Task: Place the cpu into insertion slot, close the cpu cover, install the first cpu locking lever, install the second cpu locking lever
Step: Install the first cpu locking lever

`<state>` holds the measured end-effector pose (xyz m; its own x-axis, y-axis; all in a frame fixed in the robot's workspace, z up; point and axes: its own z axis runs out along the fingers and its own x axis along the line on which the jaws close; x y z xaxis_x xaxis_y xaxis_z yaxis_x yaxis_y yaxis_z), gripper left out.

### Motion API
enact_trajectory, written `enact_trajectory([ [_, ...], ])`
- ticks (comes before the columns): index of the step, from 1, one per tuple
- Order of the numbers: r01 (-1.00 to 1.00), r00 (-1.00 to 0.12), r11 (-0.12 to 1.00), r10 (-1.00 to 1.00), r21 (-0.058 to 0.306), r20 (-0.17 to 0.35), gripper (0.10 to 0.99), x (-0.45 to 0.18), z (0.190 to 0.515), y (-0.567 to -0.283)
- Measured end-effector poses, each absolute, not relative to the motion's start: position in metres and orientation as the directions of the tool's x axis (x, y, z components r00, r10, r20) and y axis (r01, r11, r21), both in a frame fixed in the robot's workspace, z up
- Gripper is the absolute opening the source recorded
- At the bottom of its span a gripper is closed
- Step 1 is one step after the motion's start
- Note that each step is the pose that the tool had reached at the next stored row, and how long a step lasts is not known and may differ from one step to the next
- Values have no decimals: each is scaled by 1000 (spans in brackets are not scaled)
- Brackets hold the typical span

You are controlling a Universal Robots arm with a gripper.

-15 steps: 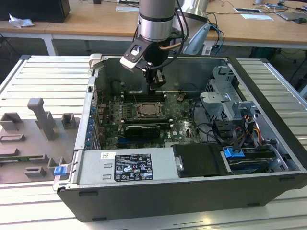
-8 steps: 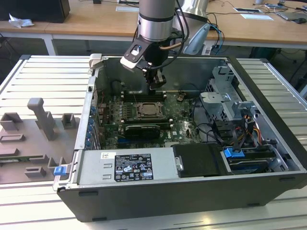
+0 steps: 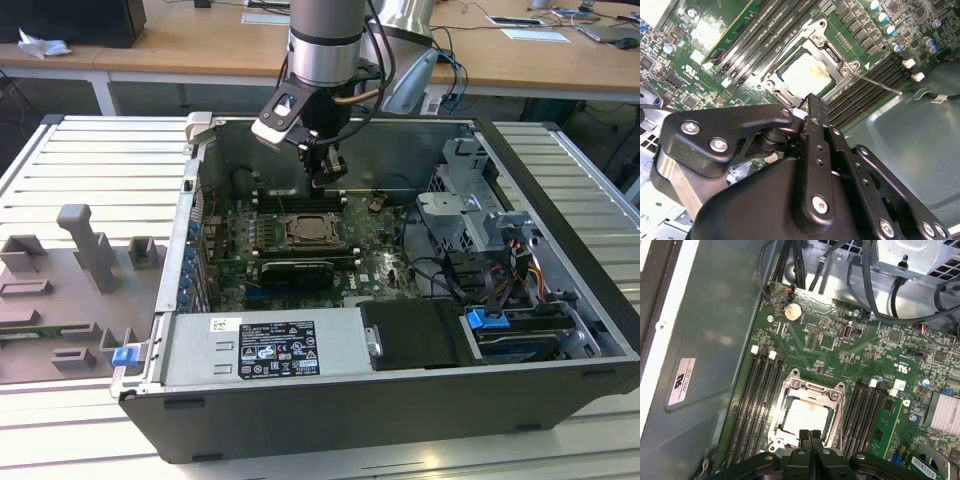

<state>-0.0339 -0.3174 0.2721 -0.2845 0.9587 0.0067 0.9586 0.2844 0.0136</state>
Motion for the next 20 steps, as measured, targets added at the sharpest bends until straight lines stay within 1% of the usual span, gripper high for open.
enact_trajectory([
  [20,948,-318,318,948,14,7,106,-34,272,-317],
])
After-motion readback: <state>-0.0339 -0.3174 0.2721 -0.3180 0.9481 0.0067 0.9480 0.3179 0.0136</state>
